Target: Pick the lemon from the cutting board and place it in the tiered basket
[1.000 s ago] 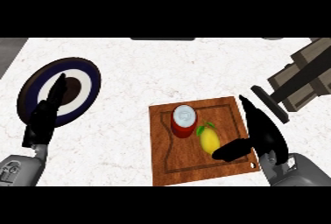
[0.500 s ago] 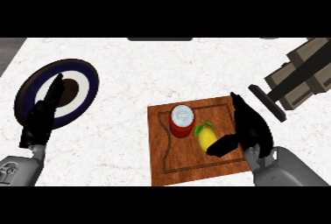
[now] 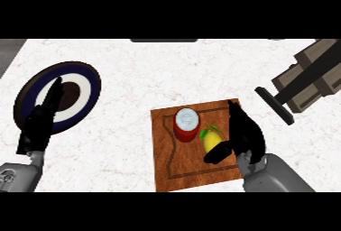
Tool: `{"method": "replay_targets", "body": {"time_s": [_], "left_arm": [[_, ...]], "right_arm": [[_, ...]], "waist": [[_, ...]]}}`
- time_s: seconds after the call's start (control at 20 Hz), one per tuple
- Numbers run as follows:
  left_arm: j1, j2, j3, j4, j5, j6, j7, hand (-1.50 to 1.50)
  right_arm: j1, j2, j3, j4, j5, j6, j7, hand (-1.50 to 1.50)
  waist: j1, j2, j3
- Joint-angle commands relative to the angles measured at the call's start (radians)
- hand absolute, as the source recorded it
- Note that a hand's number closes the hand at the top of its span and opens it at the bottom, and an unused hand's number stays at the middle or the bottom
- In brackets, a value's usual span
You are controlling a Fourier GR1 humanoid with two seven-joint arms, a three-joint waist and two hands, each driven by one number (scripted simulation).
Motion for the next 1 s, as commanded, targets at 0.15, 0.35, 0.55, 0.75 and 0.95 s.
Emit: {"method": "replay_targets", "body": {"time_s": [0.15, 0.35, 0.55, 0.75, 0.95], "left_arm": [[0.006, 0.008, 0.025, 0.0, 0.019, -0.038, -0.014, 0.0], [-0.003, -0.001, 0.029, -0.008, -0.006, -0.016, 0.0, 0.0], [0.031, -0.014, 0.02, -0.02, -0.011, -0.025, -0.003, 0.0], [0.005, -0.022, 0.013, -0.028, -0.021, -0.032, 0.029, 0.0], [0.026, -0.03, 0.01, -0.085, -0.041, -0.012, 0.067, 0.0]], "right_arm": [[-0.027, 0.118, -0.069, 0.056, 0.067, 0.076, 0.241, -1.5], [-0.008, 0.123, -0.098, 0.058, 0.093, 0.093, 0.234, -1.5], [0.011, 0.189, -0.096, 0.044, 0.136, 0.128, 0.241, -1.5], [0.006, 0.234, -0.155, 0.162, 0.138, 0.094, 0.161, -1.5], [0.031, 0.275, -0.149, 0.109, 0.171, 0.146, 0.202, -1.5]], "waist": [[0.008, 0.004, 0.001], [0.009, 0.006, 0.002], [0.008, 0.005, 0.002], [0.013, 0.009, 0.003], [0.013, 0.003, 0.003]]}}
